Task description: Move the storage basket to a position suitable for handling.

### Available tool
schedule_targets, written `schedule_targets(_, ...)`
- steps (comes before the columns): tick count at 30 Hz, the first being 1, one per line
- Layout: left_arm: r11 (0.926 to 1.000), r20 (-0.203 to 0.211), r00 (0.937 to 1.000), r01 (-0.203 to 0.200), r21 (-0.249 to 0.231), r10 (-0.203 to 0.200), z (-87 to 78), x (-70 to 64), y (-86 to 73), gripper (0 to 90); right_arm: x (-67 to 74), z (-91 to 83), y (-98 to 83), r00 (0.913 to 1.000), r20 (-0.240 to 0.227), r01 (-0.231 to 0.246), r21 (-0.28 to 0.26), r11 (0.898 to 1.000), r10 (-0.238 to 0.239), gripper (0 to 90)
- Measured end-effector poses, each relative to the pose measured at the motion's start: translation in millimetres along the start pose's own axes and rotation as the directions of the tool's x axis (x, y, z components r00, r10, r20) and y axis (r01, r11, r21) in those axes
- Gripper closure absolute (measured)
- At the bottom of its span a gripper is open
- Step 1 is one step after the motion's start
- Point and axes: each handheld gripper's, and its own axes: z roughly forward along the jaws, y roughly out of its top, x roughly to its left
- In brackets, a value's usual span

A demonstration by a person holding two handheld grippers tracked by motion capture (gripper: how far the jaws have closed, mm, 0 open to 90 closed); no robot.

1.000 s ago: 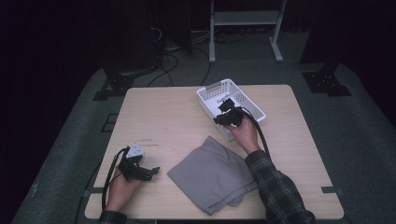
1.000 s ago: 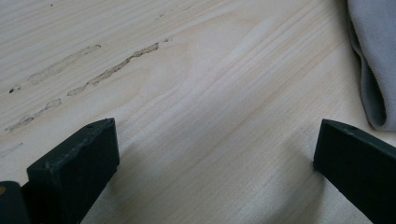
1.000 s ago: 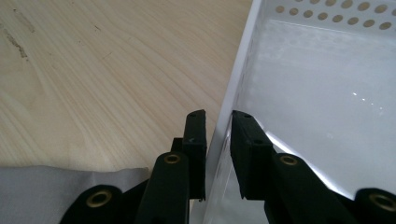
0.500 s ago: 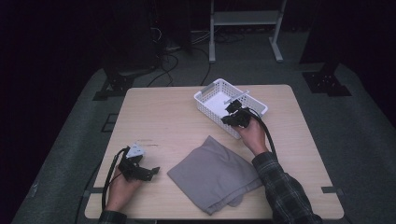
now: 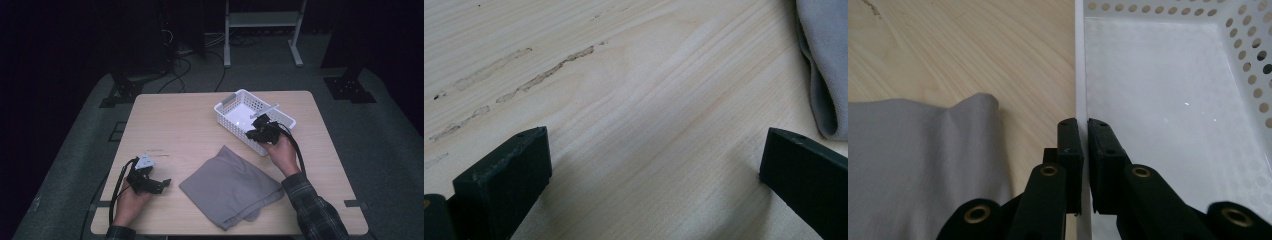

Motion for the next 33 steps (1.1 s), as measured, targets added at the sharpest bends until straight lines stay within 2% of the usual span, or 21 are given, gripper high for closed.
schedule_targets(6, 1.0, -0.001, 1.0, -0.002, 0.0, 0.002, 0.0, 0.2, 0.0, 0.0, 0.8, -11.3, -12.6, 0.9999, -0.003, -0.011, -0.003, 1.0, 0.011, 84.1)
schedule_targets(13, 1.0, 0.0, 1.0, 0.006, -0.005, -0.006, 0.3, -0.4, -0.1, 0.0, 6.9, -26.4, -32.5, 1.0, 0.005, -0.001, -0.002, 1.0, 0.001, 84.1)
schedule_targets(16, 1.0, 0.0, 1.0, 0.004, -0.003, -0.004, 0.2, -0.3, 0.0, 0.0, 10.3, -34.1, -44.8, 0.9996, 0.027, 0.005, -0.006, 1.0, -0.004, 84.2)
schedule_targets(24, 1.0, 0.0, 1.0, 0.002, -0.003, -0.002, 0.2, -0.2, 0.0, 0.0, 14.5, -45.1, -61.8, 0.9983, 0.057, 0.002, 0.002, 1.0, -0.002, 84.2)
schedule_targets(33, 1.0, 0.0, 1.0, 0.002, -0.002, -0.002, 0.2, -0.2, 0.0, 0.0, 19.4, -61.5, -80.0, 0.9978, 0.066, 0.004, 0.008, 1.0, -0.004, 84.1)
